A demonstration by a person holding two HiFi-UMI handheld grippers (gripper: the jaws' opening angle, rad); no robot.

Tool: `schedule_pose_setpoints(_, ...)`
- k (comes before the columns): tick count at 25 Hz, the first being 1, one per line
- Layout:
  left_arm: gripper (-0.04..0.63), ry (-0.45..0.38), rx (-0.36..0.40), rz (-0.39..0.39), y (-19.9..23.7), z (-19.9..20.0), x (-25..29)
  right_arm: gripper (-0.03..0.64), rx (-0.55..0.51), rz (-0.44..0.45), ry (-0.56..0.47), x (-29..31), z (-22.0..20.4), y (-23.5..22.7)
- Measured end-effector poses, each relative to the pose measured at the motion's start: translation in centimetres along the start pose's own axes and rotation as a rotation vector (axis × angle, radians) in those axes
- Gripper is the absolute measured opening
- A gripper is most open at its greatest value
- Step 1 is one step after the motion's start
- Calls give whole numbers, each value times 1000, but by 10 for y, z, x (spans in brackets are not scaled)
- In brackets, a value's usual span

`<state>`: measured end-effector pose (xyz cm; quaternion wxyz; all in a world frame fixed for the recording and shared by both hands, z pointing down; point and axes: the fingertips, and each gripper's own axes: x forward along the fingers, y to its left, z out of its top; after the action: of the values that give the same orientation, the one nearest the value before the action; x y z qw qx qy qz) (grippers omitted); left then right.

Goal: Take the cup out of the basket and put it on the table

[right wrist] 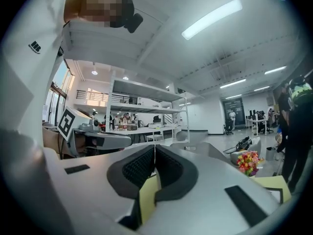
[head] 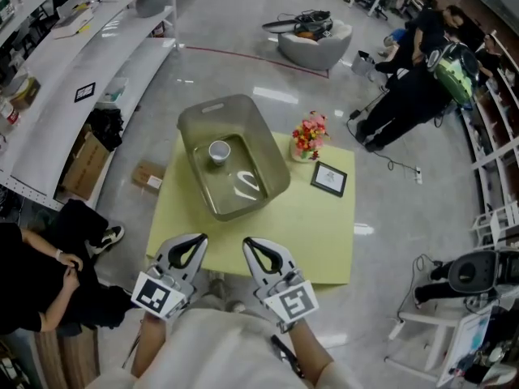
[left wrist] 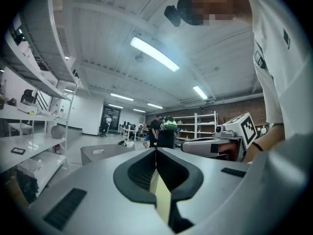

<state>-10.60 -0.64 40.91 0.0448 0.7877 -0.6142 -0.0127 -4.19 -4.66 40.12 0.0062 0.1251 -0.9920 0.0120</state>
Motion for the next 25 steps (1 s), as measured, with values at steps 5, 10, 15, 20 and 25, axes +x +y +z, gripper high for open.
schedule_pose_setpoints(5, 9, 7, -10, -27, 24, 0, 15, 9, -8, -34, 13, 25, 2, -15)
schedule_pose_setpoints(10, 9, -2, -18, -45, 43, 1, 28, 9, -16, -55, 29, 42, 1, -28)
schedule_pose_setpoints(15, 9, 7, -21, -39, 52, 0, 41, 9, -13, -52, 32, 51, 1, -40)
schedule_pose_setpoints(20, 9, 13, -23, -6, 65, -1, 59, 9, -35, -18, 28, 68, 1, -60)
schedule_pose_setpoints(25, 9, 21, -19, 37, 84, -1, 75, 9, -57, 30, 31, 89, 5, -76)
